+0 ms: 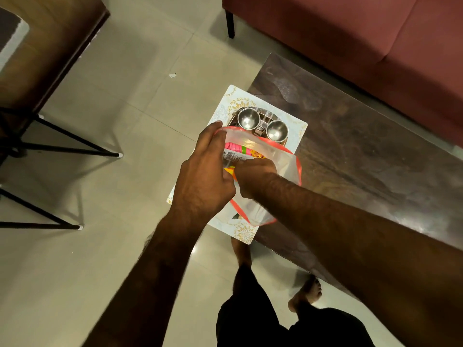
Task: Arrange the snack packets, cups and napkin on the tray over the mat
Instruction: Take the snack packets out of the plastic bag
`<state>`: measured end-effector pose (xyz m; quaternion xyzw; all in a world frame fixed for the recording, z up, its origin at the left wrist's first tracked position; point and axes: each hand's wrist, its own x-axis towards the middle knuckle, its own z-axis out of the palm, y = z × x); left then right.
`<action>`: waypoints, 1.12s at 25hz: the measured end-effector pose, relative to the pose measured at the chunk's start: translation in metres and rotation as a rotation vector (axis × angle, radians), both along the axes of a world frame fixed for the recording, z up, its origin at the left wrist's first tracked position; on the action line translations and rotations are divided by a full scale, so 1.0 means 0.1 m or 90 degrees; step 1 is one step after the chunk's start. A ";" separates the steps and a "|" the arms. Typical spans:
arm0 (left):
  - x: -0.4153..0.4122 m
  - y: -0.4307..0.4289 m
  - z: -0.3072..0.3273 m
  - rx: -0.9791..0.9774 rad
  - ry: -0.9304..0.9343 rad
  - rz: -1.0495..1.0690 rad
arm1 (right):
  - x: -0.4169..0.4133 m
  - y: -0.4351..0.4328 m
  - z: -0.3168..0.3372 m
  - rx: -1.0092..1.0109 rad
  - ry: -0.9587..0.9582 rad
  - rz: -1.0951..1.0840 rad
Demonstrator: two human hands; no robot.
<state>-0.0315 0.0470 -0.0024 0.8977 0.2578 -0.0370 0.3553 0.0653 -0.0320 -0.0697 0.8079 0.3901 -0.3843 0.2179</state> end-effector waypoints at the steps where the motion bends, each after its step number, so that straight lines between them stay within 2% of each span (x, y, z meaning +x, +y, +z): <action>1: 0.00 0.01 -0.01 -0.004 -0.003 0.001 | -0.01 -0.02 -0.02 0.036 -0.016 0.001; 4: -0.01 0.02 -0.03 -0.005 0.007 -0.007 | -0.03 -0.11 0.10 0.160 -0.043 -0.034; 7: -0.01 0.04 -0.03 -0.023 0.015 0.000 | 0.01 -0.25 0.50 0.324 -0.061 -0.127; 10: -0.02 0.08 -0.02 -0.047 -0.002 0.023 | 0.07 -0.51 0.94 0.423 -0.006 -0.218; 11: -0.03 0.09 -0.01 -0.049 -0.009 0.027 | 0.09 -0.58 1.07 0.448 0.040 -0.308; 14: -0.07 0.06 0.00 -0.095 -0.036 -0.010 | 0.13 -0.70 1.36 0.529 0.273 -0.711; 18: -0.09 -0.01 -0.01 -0.161 -0.035 -0.054 | 0.09 -0.69 1.41 0.567 0.484 -0.915; 20: -0.11 0.01 -0.01 -0.212 -0.008 -0.058 | 0.06 -0.68 1.42 0.571 0.642 -0.904; 21: -0.13 0.04 0.00 -0.238 -0.013 -0.063 | 0.04 -0.68 1.39 0.583 0.660 -0.860; 22: -0.15 0.06 0.02 -0.259 -0.026 -0.073 | 0.02 -0.68 1.36 0.600 0.622 -0.797; 24: -0.19 0.07 0.04 -0.294 -0.021 -0.089 | -0.02 -0.65 1.24 0.626 0.440 -0.625; 28: -0.29 0.06 0.08 -0.359 -0.008 -0.100 | -0.03 -0.54 1.13 0.593 0.190 -0.366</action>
